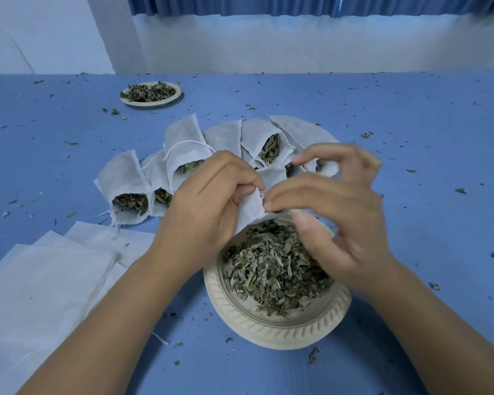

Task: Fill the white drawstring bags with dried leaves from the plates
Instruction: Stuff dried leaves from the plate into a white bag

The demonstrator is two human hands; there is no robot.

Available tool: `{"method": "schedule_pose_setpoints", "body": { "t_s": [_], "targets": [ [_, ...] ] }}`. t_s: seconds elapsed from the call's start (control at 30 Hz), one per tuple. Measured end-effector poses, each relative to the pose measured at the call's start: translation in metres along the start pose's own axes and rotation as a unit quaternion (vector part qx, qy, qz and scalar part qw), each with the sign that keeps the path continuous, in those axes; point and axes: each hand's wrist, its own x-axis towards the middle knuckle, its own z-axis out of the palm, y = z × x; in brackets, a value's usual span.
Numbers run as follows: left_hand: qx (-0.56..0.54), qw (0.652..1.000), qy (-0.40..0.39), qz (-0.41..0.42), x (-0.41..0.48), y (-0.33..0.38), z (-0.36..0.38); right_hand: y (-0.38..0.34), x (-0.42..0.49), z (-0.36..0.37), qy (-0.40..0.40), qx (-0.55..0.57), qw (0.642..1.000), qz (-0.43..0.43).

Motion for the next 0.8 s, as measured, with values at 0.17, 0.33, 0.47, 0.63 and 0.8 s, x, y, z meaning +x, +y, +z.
{"method": "schedule_pose_setpoints", "body": {
  "t_s": [0.17, 0.33, 0.47, 0.63, 0.8],
  "targets": [
    [-0.025, 1.0, -0.006, 0.007, -0.001, 0.003, 0.001, 0.001, 0.0, 0.012, -0.136, 0.011, 0.988, 0.066],
    [0.032, 0.999, 0.003, 0.003, 0.002, -0.006, -0.004, 0.02, 0.005, -0.016, -0.051, 0.151, 0.983, 0.096],
    [0.052, 0.998, 0.02, -0.018, 0.002, -0.012, -0.007, 0.014, 0.006, -0.012, -0.306, 0.18, 0.931, 0.082],
    [0.03, 0.999, 0.004, -0.012, 0.002, -0.01, -0.006, 0.012, 0.001, 0.0, -0.362, 0.173, 0.913, 0.078],
    [0.017, 0.999, -0.033, 0.013, 0.001, -0.01, -0.006, 0.021, 0.006, -0.018, -0.273, 0.241, 0.922, 0.132]
  ]
}}
